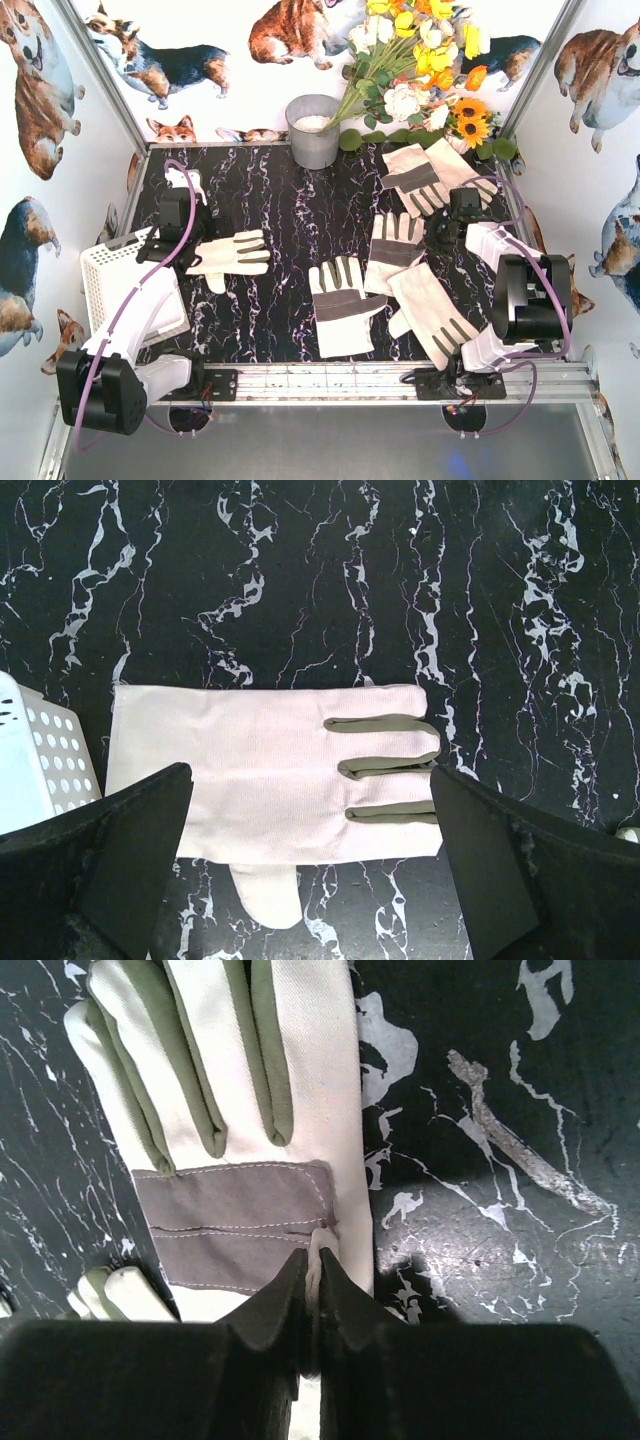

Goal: Put the gloves into the storage basket
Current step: Pick up the glove from the center of the board.

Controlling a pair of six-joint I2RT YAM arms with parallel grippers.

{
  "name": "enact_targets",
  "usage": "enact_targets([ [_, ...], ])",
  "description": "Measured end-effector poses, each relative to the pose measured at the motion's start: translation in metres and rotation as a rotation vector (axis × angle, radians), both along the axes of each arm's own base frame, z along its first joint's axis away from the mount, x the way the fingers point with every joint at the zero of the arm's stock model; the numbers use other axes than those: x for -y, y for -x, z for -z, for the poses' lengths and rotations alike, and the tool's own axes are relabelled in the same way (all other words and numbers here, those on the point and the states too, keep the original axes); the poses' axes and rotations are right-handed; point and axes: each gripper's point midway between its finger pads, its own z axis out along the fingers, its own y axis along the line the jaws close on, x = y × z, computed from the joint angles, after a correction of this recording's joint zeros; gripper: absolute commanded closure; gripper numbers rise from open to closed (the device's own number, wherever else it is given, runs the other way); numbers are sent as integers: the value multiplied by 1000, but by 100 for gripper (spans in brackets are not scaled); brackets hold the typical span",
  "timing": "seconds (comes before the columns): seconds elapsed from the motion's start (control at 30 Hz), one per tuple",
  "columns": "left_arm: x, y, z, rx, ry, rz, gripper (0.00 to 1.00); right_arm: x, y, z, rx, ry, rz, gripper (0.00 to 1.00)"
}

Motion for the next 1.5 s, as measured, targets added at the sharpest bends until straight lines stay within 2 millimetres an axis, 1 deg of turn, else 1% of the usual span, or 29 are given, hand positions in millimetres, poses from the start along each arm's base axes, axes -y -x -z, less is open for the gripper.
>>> enact_targets([
  [0.03,0,0,0,0,0,0,0,-1,-1,-1,4,-6,-2,100],
  [0.13,1,0,0,2,3,3,0,-3,0,-3,17,-21,2,100],
  [0.23,2,3,1,2,10,10,0,-7,2,-13,52,-46,11,100],
  [0.37,6,5,-1,10,24,27,0,-11,1,-37,120,-72,18,100],
  [0.57,19,6,-13,57,75,84,0,-14,1,-79,242,-91,13,100],
  [0.73,35,20,-20,90,156,149,0,-22,1,-111,322,-136,-11,100],
  [0.83,45,32,-16,84,210,184,0,-31,3,-126,358,-187,-32,100],
  [0.97,57,44,-11,66,280,228,0,-45,5,-144,395,-272,-70,100],
  [1.07,64,49,-11,58,317,248,0,-58,7,-153,410,-323,-109,100],
  [1.13,66,51,-13,63,329,254,0,-73,11,-159,415,-345,-155,100],
  [1.3,63,50,-17,76,323,243,0,-124,28,-174,427,-392,-308,100],
  [1.37,61,49,-18,78,315,232,0,-140,35,-177,428,-408,-354,100],
  [1.43,58,48,-18,75,303,219,0,-150,39,-178,430,-419,-384,100],
  [1.5,56,47,-18,73,292,209,0,-152,36,-177,432,-418,-383,100],
])
